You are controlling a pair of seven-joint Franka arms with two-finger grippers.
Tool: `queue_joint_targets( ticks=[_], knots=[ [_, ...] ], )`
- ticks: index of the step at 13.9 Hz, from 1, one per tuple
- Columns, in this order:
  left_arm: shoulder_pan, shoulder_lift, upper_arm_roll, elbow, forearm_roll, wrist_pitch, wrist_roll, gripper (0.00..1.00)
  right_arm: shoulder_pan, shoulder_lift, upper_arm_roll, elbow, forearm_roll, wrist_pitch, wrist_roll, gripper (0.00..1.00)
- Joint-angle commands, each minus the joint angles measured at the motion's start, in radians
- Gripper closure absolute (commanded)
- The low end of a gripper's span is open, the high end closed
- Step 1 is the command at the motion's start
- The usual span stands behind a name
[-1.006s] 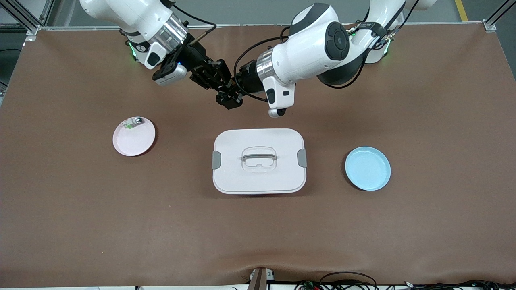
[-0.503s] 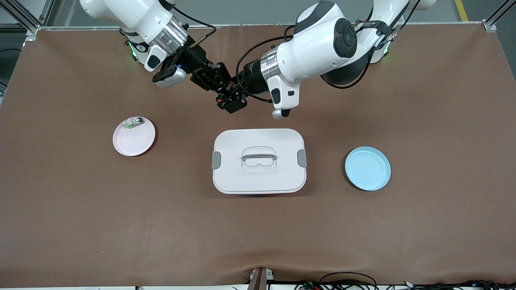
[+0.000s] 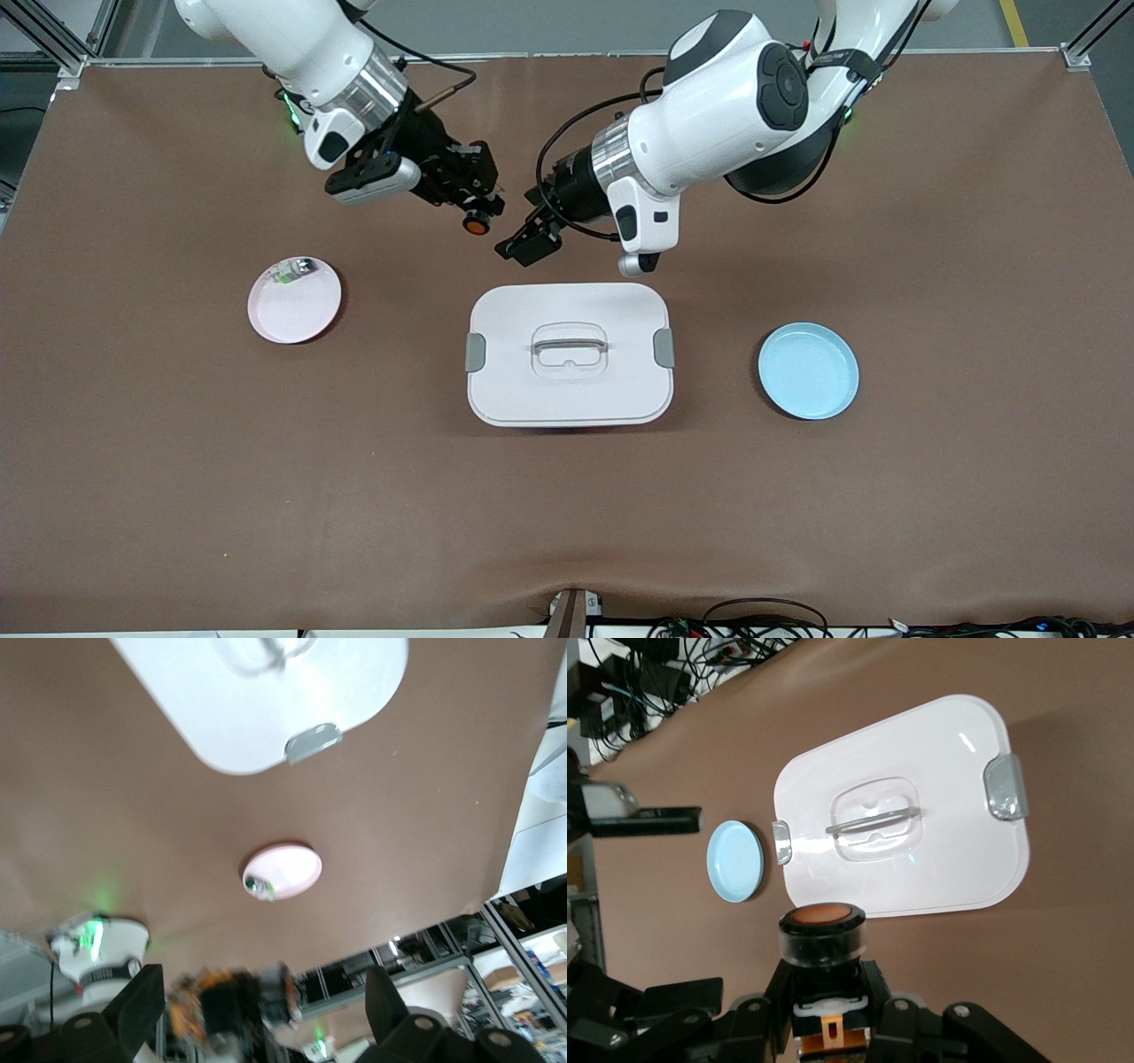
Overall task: Transfer orange switch to right arm and place
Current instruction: 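Open the left gripper and carry the switch toward the pink dish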
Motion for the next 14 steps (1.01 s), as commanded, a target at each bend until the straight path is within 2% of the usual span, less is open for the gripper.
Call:
queue_joint_targets(
  ticks=[1, 5, 8, 11, 14],
  knots=[
    [0.003, -0.009, 0.003, -0.028, 0.075, -0.013, 0.069, 0.0, -0.06, 0.068, 0.007, 0.095, -0.041, -0.083, -0.165, 1.0],
    [0.051, -0.011, 0.003, -0.06, 0.176, -0.067, 0.287, 0.0, -0.108, 0.088, 0.007, 0.095, -0.064, -0.14, -0.341, 1.0],
    [0.098, -0.015, 0.003, -0.057, 0.272, -0.189, 0.423, 0.0, -0.157, 0.095, 0.007, 0.095, -0.132, -0.192, -0.569, 1.0],
    [0.147, -0.031, 0.003, -0.057, 0.395, -0.315, 0.488, 0.0, -0.232, 0.095, 0.007, 0.092, -0.157, -0.307, -0.811, 1.0],
    [0.215, -0.044, 0.003, -0.057, 0.46, -0.397, 0.519, 0.0, -0.284, 0.089, 0.007, 0.089, -0.286, -0.368, -0.982, 1.0]
  ],
)
